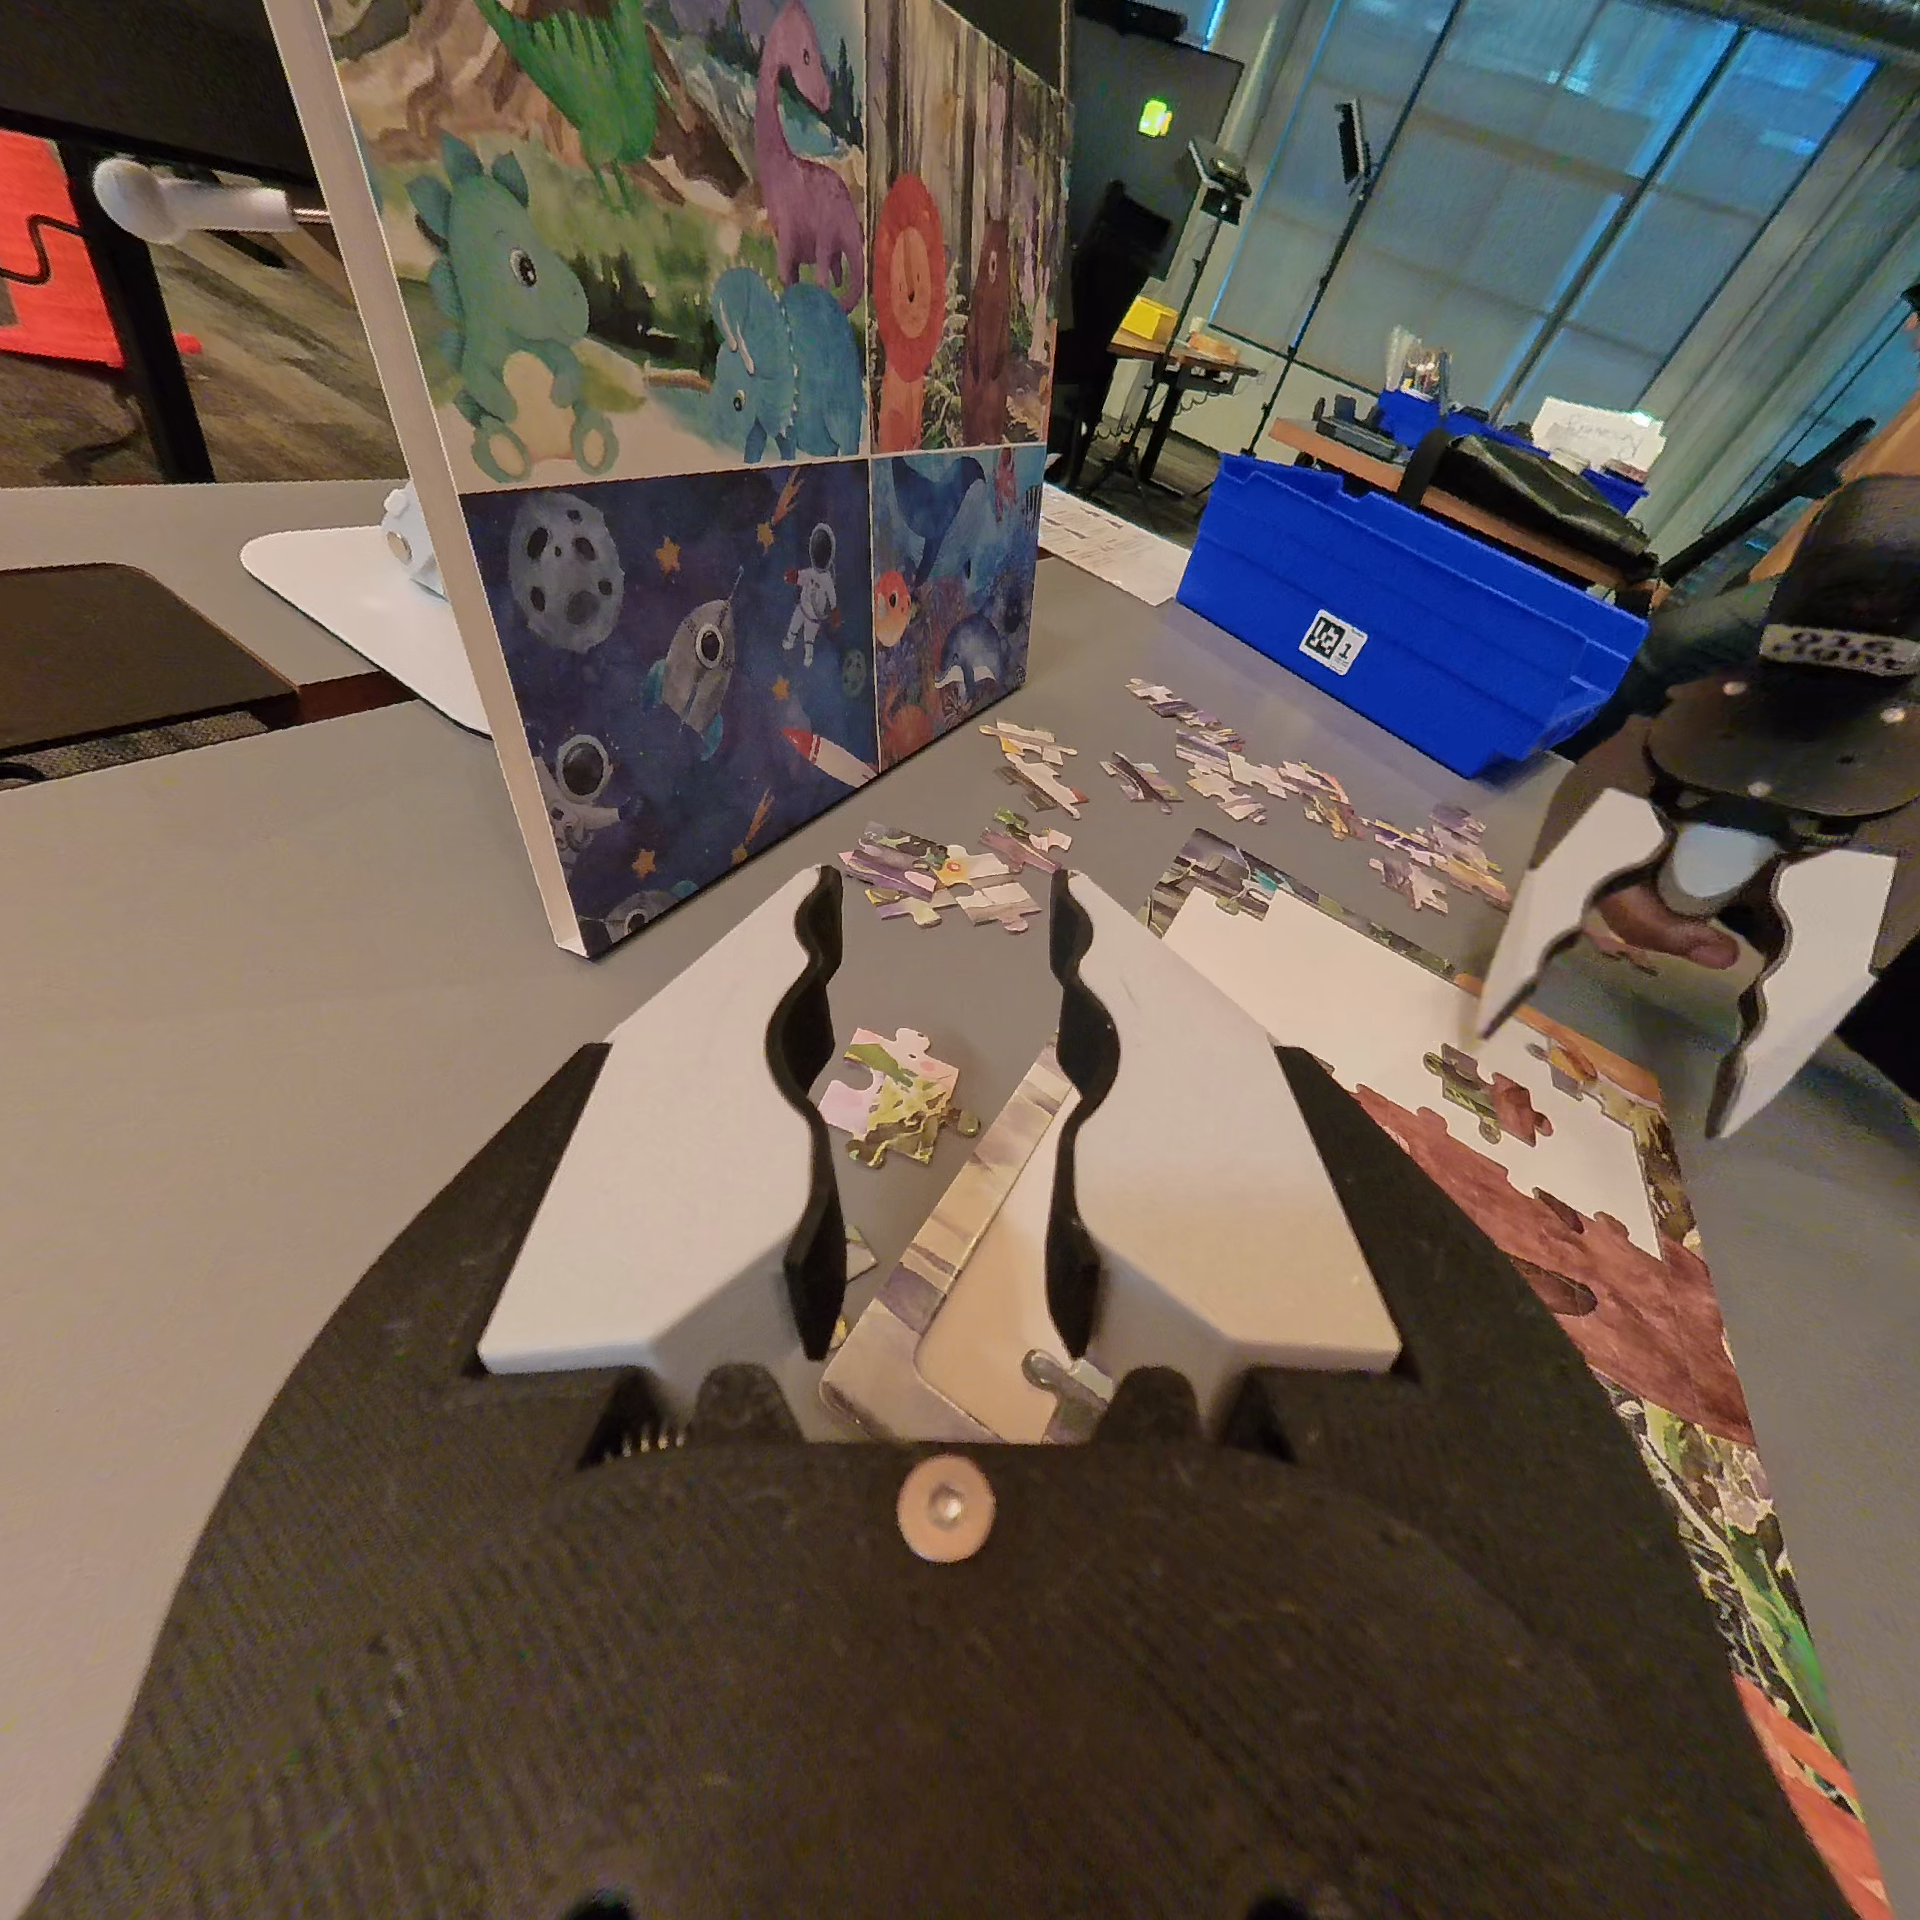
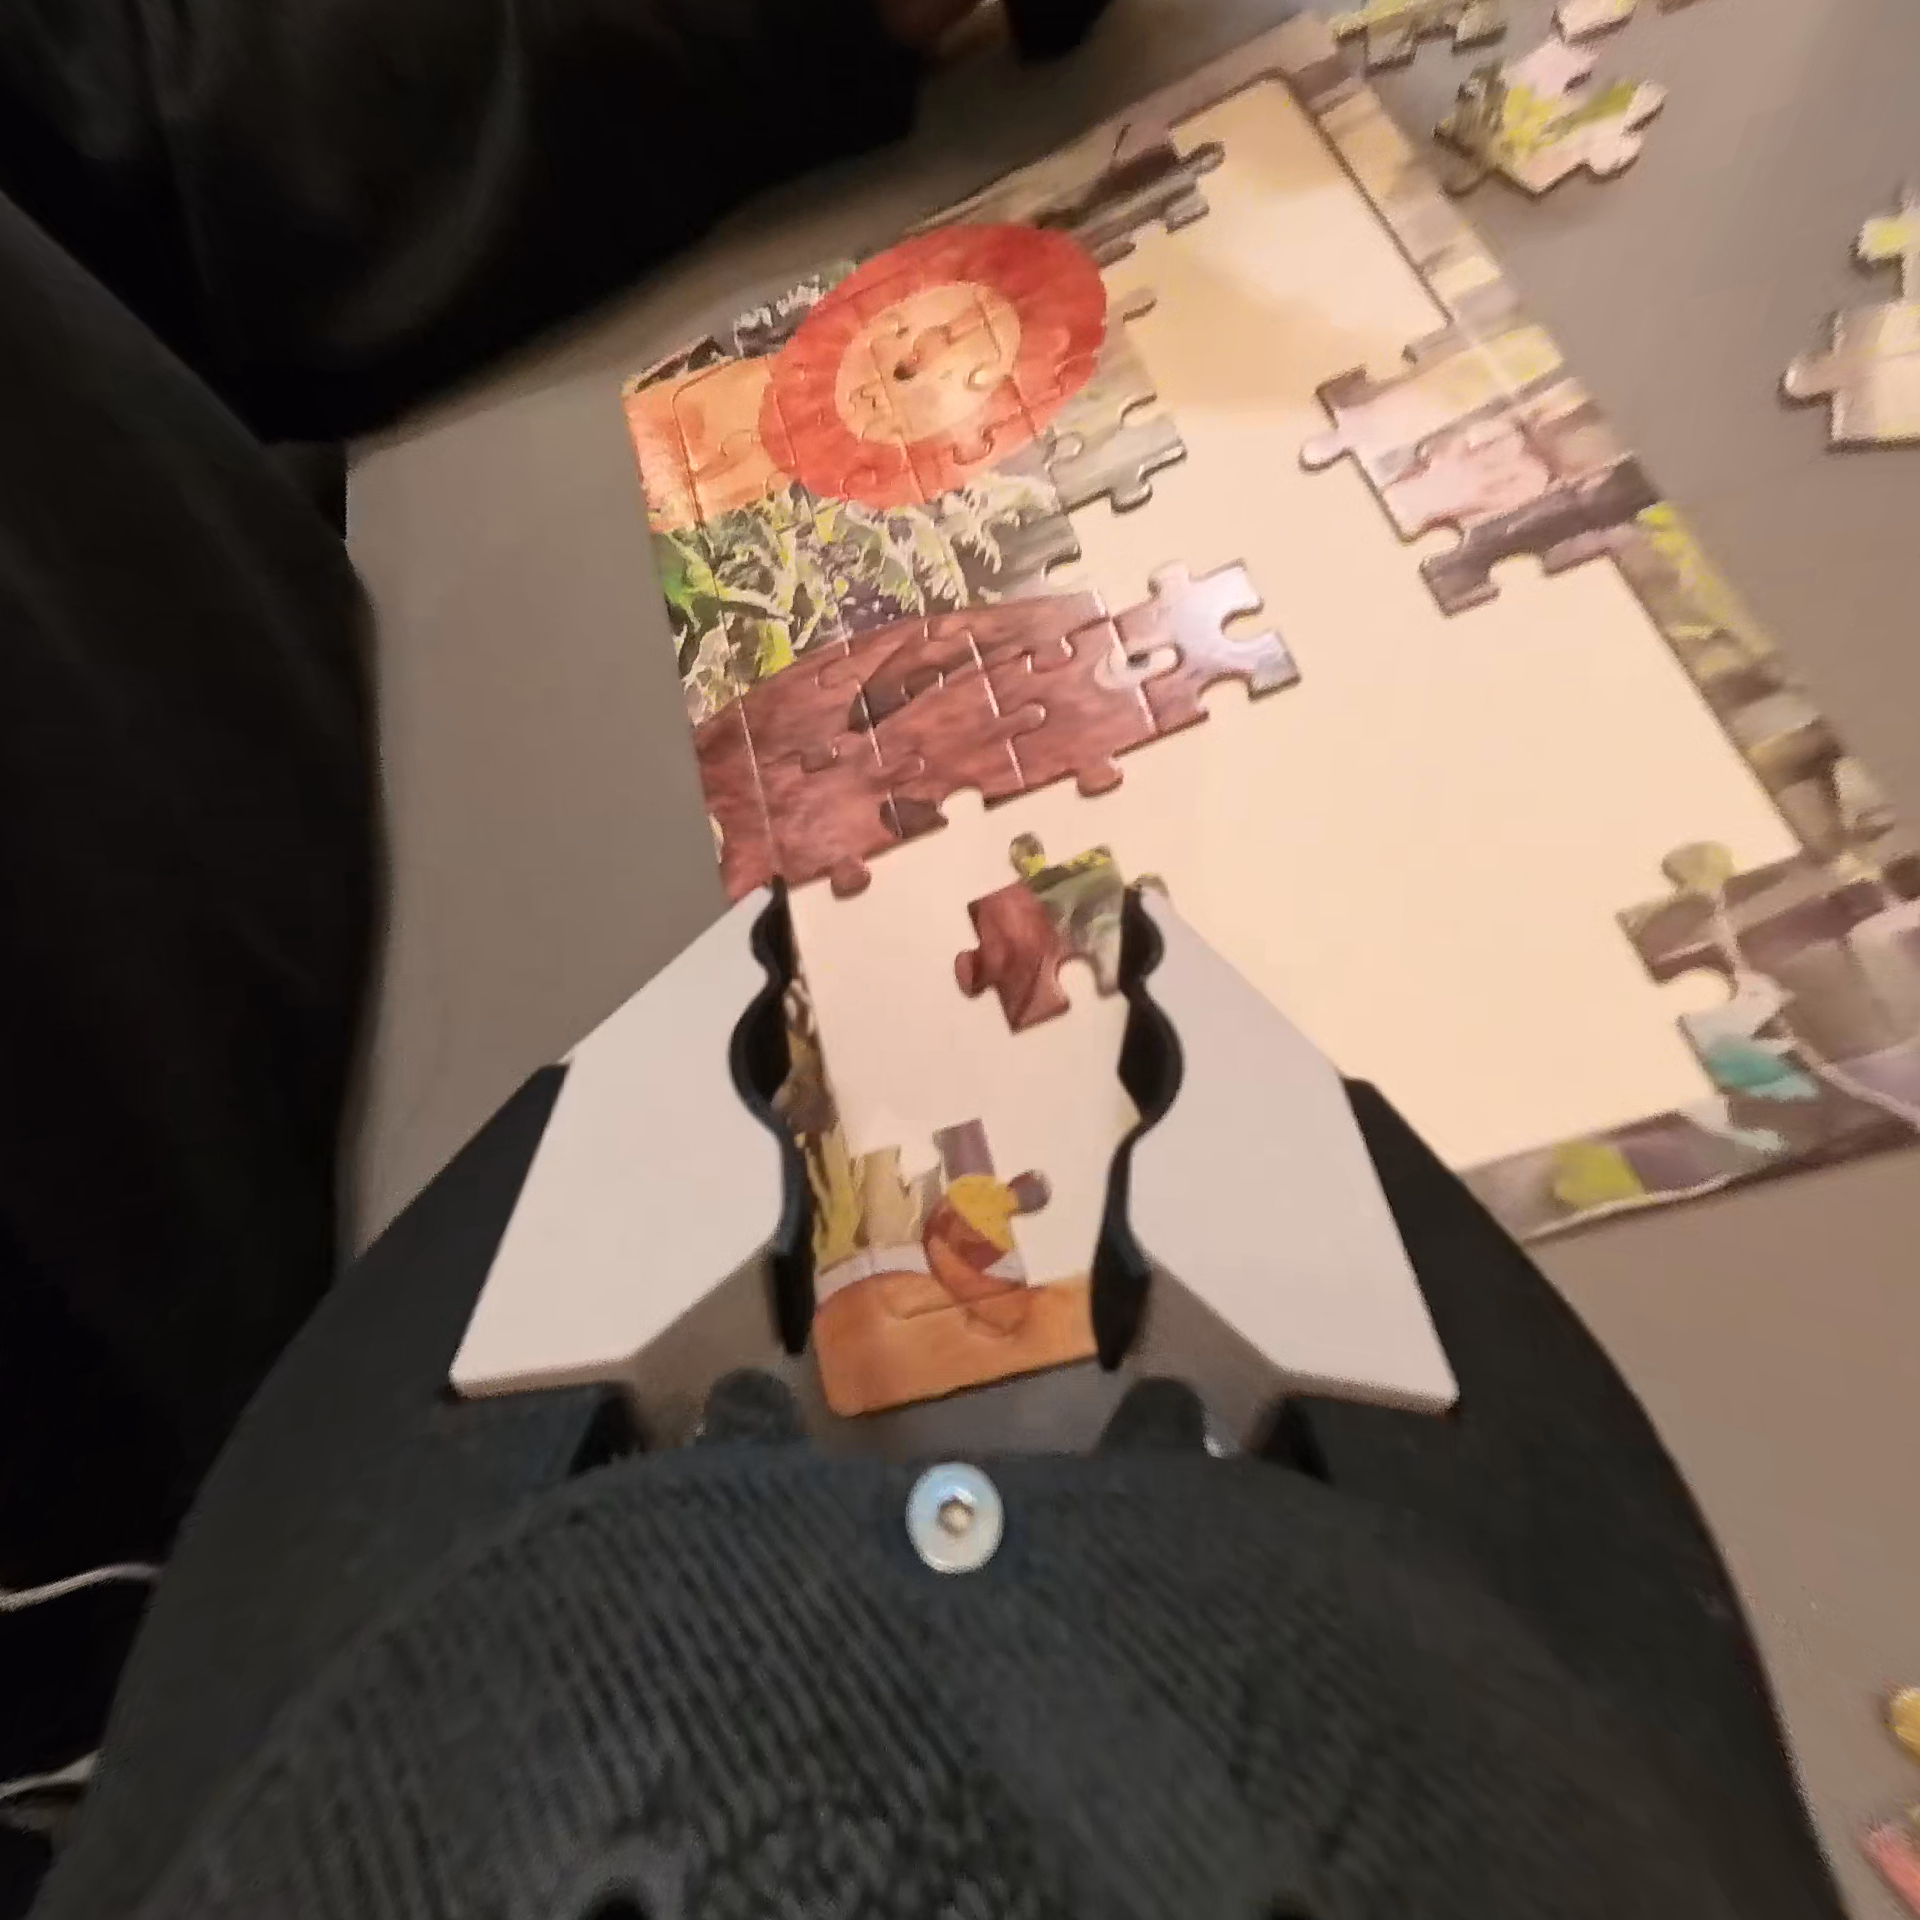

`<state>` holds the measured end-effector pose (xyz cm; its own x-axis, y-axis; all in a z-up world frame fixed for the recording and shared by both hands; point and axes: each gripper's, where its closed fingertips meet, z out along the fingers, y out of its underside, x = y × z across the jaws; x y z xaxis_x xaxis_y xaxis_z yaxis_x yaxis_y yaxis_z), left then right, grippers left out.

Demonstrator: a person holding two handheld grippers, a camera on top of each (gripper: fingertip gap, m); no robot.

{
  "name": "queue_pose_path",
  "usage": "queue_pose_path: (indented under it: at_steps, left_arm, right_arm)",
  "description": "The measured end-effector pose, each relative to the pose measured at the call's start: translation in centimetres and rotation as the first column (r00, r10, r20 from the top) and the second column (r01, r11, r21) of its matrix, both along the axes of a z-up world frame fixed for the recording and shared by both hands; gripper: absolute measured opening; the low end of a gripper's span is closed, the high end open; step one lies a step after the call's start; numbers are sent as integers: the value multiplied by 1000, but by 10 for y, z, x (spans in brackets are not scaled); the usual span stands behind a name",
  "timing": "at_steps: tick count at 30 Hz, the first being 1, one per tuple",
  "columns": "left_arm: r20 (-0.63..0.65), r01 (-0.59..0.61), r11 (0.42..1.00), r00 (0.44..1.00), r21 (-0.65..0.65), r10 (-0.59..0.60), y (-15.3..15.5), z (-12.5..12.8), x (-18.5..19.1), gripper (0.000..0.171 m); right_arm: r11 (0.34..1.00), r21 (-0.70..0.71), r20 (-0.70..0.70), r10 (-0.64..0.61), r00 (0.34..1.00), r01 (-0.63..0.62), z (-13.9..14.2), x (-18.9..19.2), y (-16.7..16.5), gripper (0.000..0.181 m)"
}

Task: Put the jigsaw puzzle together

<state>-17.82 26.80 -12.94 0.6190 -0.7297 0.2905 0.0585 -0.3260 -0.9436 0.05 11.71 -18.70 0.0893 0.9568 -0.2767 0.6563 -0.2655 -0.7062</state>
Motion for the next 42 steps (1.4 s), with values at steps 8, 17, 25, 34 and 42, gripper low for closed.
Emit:
queue_pose_path:
  at_steps: [8, 17, 25, 34, 42]
  left_arm:
    - [-1, 1, 1000, 1000, 1, -1, 0, 0, 0, 38]
    - [2, 1, 1000, 1000, -2, -1, 0, 0, 0, 38]
    - [3, 0, 1000, 1000, -1, 0, 0, 0, 0, 38]
    - [-2, 1, 1000, 1000, 0, -1, 0, 0, 0, 38]
    - [-4, 1, 1000, 1000, 2, -1, 0, 0, 0, 39]
  right_arm:
    - [998, 54, 69, 23, 997, -27, -15, -4, 10, 62]
    - [1000, -3, 101, 9, 995, -9, -17, 11, 0, 56]
    - [993, -106, 139, 67, 988, -53, -15, 20, -27, 49]
    - [961, 243, 108, 109, 988, -132, -6, 3, 3, 46]
    - [937, 240, 208, 208, 956, -256, -25, -3, 3, 34]
